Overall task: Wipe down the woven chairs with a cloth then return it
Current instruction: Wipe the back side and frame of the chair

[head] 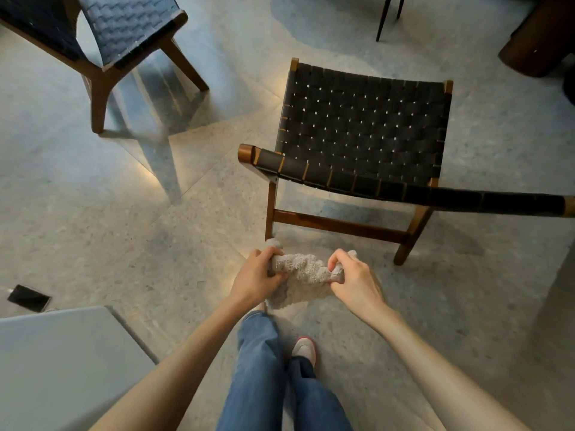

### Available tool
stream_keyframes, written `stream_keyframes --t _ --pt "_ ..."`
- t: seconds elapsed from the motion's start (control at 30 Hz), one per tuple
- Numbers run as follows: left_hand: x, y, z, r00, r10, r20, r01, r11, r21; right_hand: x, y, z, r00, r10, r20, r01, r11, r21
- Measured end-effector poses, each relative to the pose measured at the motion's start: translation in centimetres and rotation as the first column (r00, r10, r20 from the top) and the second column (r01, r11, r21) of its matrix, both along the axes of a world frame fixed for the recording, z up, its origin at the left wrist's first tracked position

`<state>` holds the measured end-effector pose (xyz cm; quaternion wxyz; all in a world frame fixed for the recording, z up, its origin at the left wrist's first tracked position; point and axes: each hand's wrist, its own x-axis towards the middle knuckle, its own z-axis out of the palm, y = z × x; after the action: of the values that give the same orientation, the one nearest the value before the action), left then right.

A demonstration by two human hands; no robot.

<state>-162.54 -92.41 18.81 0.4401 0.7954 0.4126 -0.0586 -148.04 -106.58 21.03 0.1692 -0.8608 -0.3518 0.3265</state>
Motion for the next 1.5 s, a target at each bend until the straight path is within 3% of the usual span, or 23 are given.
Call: stream_keyframes --t 0.23,0.53,0.83,1.03,1.1,1.17,1.23,1.33,1.5 --pt "0.9 2.3 -8.1 0.993 0.110 0.034 -0.112 0.992 0.064 0.5 2.4 -8.2 0.985 -0.116 -0.130 0.131 0.986 0.107" --pt "3.9 10.4 -24.5 0.914 0.374 0.156 -0.373 0.927 -0.036 0.8 12.0 -24.2 0.910 -0.409 -0.075 0.416 0.896 0.155" --pt "8.2 19.4 -34.2 0.863 0.368 0.346 -0.356 0.929 -0.101 3.4 20.8 -35.6 0.807 -0.583 0.093 0.484 0.744 0.460" --pt "10.7 22.2 -37.6 0.824 0.342 0.452 -0.330 0.938 -0.107 4.9 24.7 -39.6 0.792 -0.611 0.026 0.447 0.607 0.657" --pt "11.3 23.0 -38.2 0.811 0.340 0.475 -0.333 0.937 -0.101 5.7 25.6 -39.8 0.828 -0.560 0.019 0.378 0.584 0.718" --pt "11.9 23.6 -38.3 0.812 0.324 0.486 -0.319 0.943 -0.095 6.6 26.5 -39.3 0.883 -0.468 -0.029 0.339 0.593 0.730" --pt "12.4 24.0 -38.2 0.828 0.292 0.479 -0.278 0.955 -0.100 7.4 27.6 -38.7 0.920 -0.374 -0.118 0.355 0.665 0.656" --pt "13.4 24.3 -37.8 0.840 0.235 0.488 -0.195 0.972 -0.130 7.8 29.2 -38.8 0.903 -0.330 -0.276 0.429 0.727 0.536" --pt "14.4 24.6 -37.8 0.786 0.229 0.574 -0.175 0.973 -0.148 7.3 30.4 -39.9 0.879 -0.332 -0.342 0.465 0.753 0.466"
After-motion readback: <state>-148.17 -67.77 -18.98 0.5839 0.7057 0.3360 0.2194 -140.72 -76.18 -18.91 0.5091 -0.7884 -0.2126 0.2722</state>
